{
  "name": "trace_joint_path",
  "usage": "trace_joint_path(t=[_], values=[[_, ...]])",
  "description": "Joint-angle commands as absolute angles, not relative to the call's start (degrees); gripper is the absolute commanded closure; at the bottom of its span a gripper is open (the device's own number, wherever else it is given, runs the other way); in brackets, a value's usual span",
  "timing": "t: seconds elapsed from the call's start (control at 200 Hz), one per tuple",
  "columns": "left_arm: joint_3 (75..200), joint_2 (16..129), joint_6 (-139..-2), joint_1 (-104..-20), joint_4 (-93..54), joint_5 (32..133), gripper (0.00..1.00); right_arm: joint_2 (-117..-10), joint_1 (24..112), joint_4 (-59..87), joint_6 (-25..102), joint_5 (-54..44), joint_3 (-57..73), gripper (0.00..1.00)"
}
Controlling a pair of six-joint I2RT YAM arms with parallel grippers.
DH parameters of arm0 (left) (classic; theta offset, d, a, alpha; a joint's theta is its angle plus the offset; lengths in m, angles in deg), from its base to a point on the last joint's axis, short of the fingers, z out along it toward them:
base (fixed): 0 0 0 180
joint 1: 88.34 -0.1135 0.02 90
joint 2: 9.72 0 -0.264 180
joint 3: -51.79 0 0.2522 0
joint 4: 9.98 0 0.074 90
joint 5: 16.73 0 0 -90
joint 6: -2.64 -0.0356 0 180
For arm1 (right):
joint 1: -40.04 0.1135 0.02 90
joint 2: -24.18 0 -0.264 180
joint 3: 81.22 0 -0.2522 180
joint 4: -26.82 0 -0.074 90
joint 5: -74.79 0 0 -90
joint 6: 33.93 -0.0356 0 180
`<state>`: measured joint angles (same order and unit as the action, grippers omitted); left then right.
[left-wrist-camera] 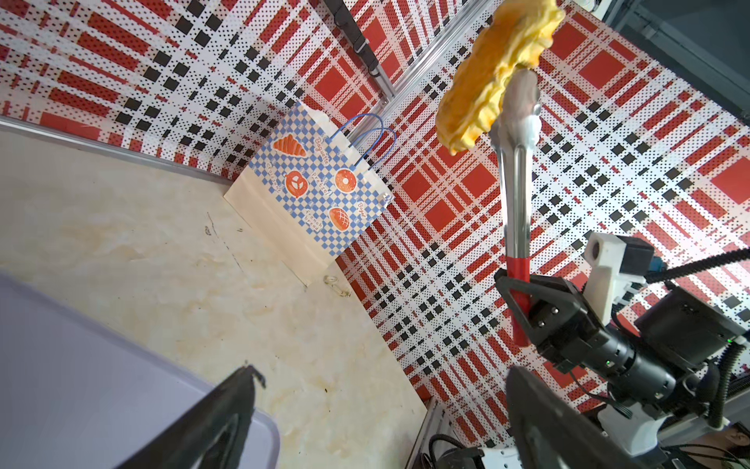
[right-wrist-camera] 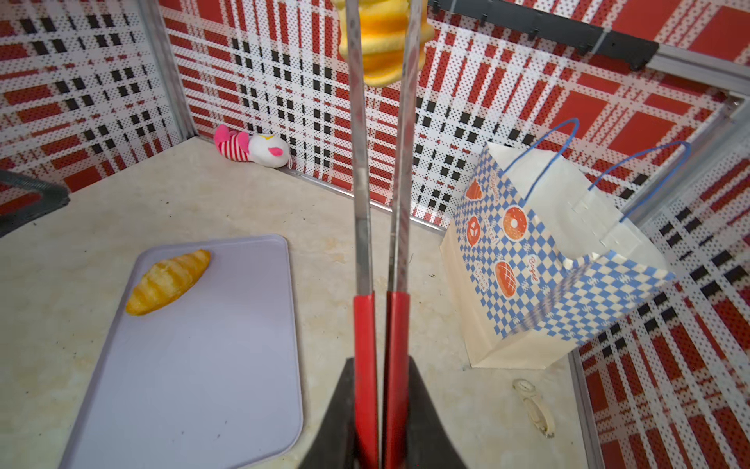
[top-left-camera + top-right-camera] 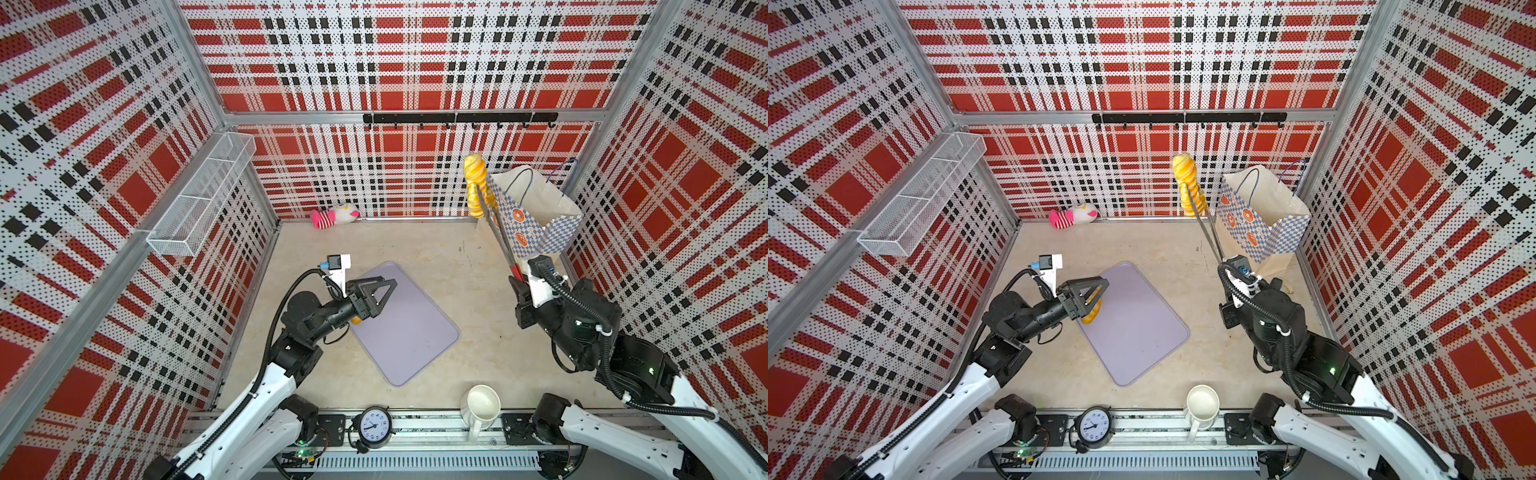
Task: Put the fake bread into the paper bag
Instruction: 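Carry the spiral bun in the tongs over the paper bag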
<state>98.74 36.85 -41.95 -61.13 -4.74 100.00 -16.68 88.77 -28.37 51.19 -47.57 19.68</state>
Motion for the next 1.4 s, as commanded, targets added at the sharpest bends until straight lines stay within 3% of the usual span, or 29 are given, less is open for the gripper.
trace_joint_path(t=[0.0, 0.316, 0.591, 0.767, 1.092, 1.393], values=[[100.3, 39.6, -44.0, -59.4, 0.5, 98.0, 0.02, -17.3, 87.7, -32.0, 43.8, -50.9, 15.4, 0.90], [103.5, 48.2, -46.4, -55.0, 6.1, 98.2, 0.02, -21.2, 79.5, -35.6, 45.3, -47.3, 7.6, 0.90], [103.5, 47.8, -48.0, -54.8, 6.4, 98.4, 0.02, -27.5, 66.7, -38.3, 48.8, -34.9, -2.0, 0.90], [103.5, 48.6, -48.6, -54.8, 8.3, 98.8, 0.02, -28.2, 59.5, -35.9, 49.8, -30.5, -1.3, 0.89], [104.1, 52.3, -48.9, -54.9, 12.1, 100.8, 0.02, -28.2, 37.6, -26.2, 47.3, -8.3, 6.3, 0.90], [105.2, 56.5, -50.1, -55.5, 14.4, 101.8, 0.02, -33.3, 34.3, -19.8, 46.2, -7.9, 10.5, 0.90]])
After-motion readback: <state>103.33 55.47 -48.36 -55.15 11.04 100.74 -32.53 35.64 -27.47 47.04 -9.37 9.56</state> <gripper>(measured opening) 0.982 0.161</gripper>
